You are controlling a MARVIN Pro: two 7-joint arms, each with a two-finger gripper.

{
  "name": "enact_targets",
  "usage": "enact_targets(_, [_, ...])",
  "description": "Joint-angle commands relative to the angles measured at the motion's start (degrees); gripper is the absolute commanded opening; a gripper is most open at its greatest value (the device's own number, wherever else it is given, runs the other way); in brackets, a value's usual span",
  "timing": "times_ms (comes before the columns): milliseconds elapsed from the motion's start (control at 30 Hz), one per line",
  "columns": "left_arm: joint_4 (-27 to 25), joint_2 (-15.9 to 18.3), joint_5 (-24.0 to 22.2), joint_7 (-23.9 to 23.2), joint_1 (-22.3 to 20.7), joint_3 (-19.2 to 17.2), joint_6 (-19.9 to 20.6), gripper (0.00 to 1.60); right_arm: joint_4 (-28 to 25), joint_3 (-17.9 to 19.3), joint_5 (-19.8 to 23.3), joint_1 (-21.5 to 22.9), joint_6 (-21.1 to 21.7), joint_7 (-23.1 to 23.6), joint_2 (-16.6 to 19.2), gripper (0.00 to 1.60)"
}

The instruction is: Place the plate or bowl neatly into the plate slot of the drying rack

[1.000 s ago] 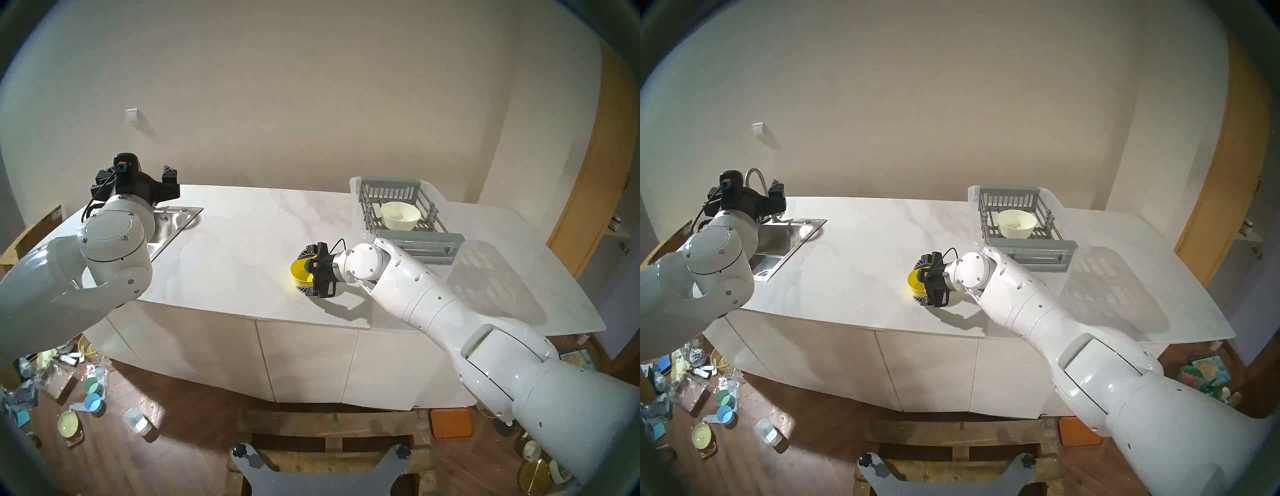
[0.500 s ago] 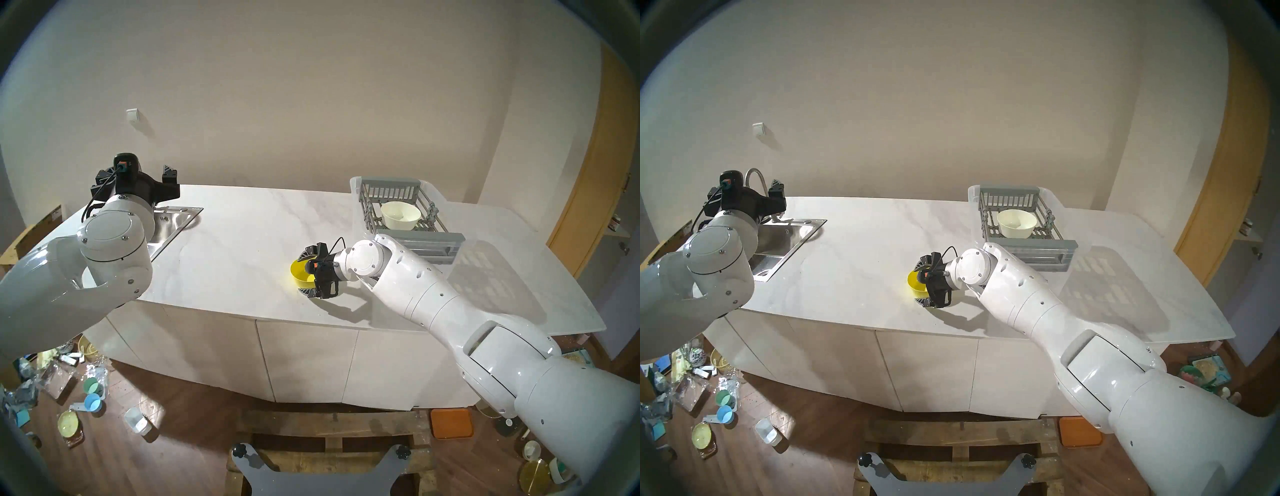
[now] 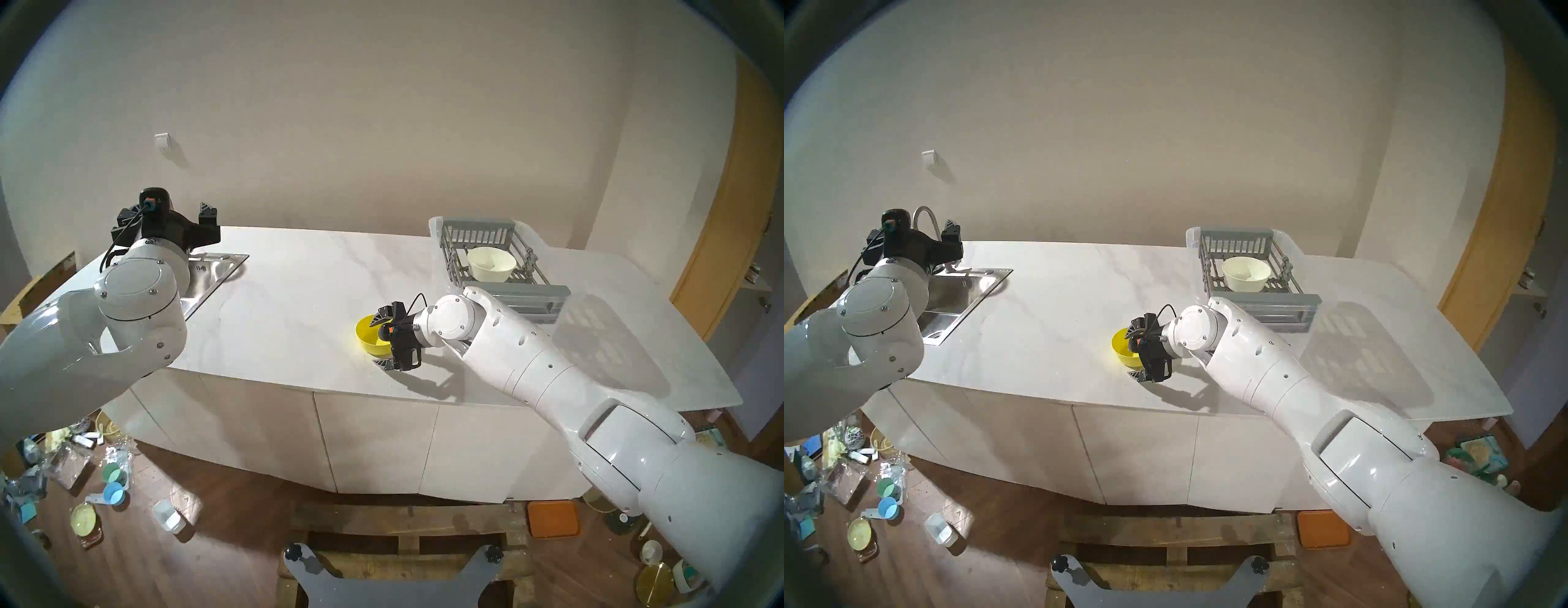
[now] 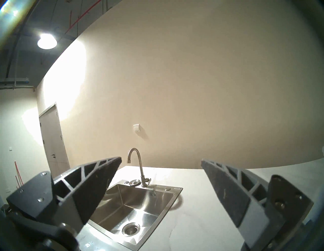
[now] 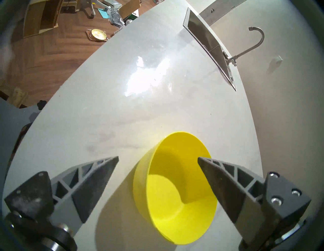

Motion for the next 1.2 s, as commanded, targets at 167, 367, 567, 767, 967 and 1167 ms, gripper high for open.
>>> enact_targets(167, [-0.4,0.3,0.7,-0.3,-1.3,-1.1,-0.3,1.60,-2.2,0.5,-0.5,0.6,1.7,-0.7,-1.0,1.60])
enact_targets(367, [-0.4,0.3,0.7,-0.3,-1.3,-1.1,-0.3,1.60,-0.6,0.3,-1.0,0.9,1.4,-1.2,-2.1,1.60])
enact_targets(567, [-0.4,0.3,0.7,-0.3,-1.3,-1.1,-0.3,1.60,1.6,0.3,-1.4,1.5,1.2,-1.5,-3.3,1.60])
enact_targets(767, [-0.4,0.3,0.7,-0.3,-1.3,-1.1,-0.3,1.60,4.1,0.4,-1.5,2.3,0.8,-1.6,-4.3,1.60])
enact_targets(967, [-0.4,0.3,0.7,-0.3,-1.4,-1.1,-0.3,1.60,7.2,0.3,-1.8,3.4,0.3,-2.1,-5.5,1.47])
enact_targets(1167, [-0.4,0.3,0.7,-0.3,-1.4,-1.1,-0.3,1.60,10.5,0.3,-2.0,4.7,0.4,-2.0,-7.0,0.65])
